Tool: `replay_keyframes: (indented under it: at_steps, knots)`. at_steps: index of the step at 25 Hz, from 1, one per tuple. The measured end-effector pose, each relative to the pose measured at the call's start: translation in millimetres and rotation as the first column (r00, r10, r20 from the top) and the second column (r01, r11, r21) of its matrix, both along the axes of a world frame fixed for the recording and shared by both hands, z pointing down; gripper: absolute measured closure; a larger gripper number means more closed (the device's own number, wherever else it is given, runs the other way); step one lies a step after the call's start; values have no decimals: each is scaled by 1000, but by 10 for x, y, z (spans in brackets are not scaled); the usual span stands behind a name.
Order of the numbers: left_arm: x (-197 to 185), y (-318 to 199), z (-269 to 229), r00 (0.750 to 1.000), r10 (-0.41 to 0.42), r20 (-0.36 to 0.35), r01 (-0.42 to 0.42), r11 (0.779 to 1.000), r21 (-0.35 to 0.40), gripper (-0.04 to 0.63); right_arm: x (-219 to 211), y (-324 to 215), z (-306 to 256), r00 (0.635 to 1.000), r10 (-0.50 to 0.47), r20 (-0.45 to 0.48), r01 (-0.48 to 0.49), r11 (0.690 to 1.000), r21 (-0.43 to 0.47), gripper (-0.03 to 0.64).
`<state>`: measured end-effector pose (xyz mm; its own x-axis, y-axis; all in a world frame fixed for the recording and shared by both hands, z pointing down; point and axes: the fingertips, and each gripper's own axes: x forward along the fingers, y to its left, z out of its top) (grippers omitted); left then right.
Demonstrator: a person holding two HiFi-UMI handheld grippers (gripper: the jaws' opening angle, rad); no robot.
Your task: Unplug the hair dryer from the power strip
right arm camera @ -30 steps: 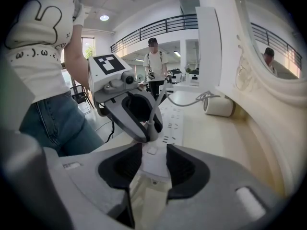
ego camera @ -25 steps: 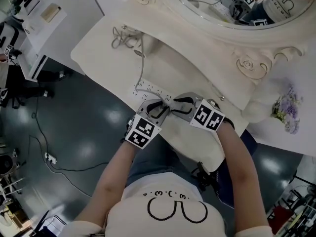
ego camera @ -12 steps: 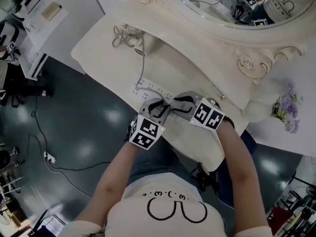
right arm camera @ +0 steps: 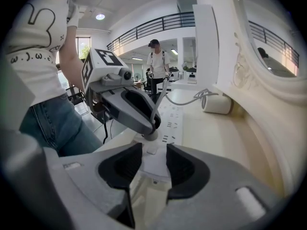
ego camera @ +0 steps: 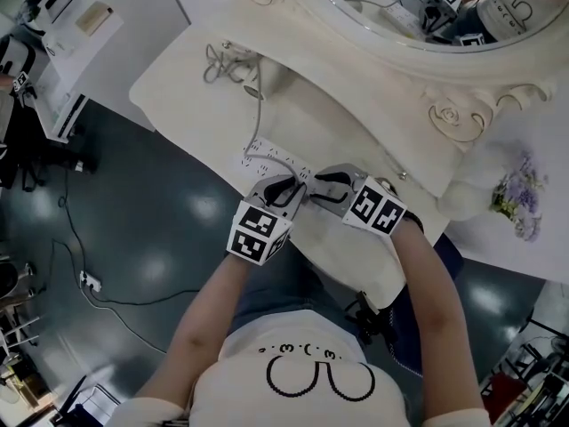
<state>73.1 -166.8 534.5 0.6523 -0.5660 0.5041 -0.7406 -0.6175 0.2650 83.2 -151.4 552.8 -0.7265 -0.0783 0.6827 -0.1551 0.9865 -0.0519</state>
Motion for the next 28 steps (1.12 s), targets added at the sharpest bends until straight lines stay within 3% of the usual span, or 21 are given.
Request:
replay_keyframes:
  at_steps: [4, 8, 10, 12, 14, 16, 18, 20, 22, 24, 26, 27, 28]
  knots:
    - [13, 30, 41, 980, 75, 182, -95, 990, 107, 535, -1, 0, 2, 1000, 0, -12, 0, 1000, -2, 459]
    - [27, 77, 53, 954, 113, 278, -162, 974, 158, 536, -5, 1, 3, 1000, 5, -14, -5, 1000, -2, 459]
    - [15, 62, 38, 974, 94, 208, -122, 985, 126, 537, -7, 0, 2, 1000, 10, -14, -10, 1000, -3, 459]
    - [-4, 28, -14, 998, 32, 51, -34, 998, 47, 538, -8, 0, 1, 1000, 19, -11, -19, 1000, -2, 459]
    - [-20, -3, -52, 998, -23, -51, 23, 1000, -15, 538, -5, -1, 1, 1000, 26, -8, -26, 1000, -3, 459]
    - [-20, -10, -57, 999, -20, -39, 20, 1000, -8, 538, -2, -4, 3, 1000, 25, -11, -25, 1000, -3, 459]
    - [-9, 14, -24, 996, 33, 82, -39, 997, 65, 543, -2, -6, 5, 1000, 22, -13, -22, 1000, -4, 459]
    - [8, 47, 9, 974, 82, 210, -111, 985, 132, 545, -2, -10, 8, 1000, 24, -8, -24, 1000, -6, 459]
    - [19, 62, 19, 961, 101, 258, -145, 977, 157, 545, -1, -13, 9, 1000, 28, -4, -28, 1000, -5, 459]
    - [4, 49, -1, 981, 78, 179, -101, 988, 119, 546, -5, -15, 6, 1000, 31, -3, -31, 1000, -4, 459]
    - [-21, 21, -59, 1000, 14, 20, -15, 999, 33, 546, -7, -10, -1, 999, 37, 0, -37, 999, -6, 460]
    - [-35, 10, -80, 1000, -14, -28, 14, 1000, 4, 545, -7, -8, -4, 999, 40, 2, -40, 999, -7, 460]
    - [-46, 1, -84, 999, -23, -31, 23, 1000, 3, 545, -7, -9, -5, 999, 43, 4, -43, 999, -7, 460]
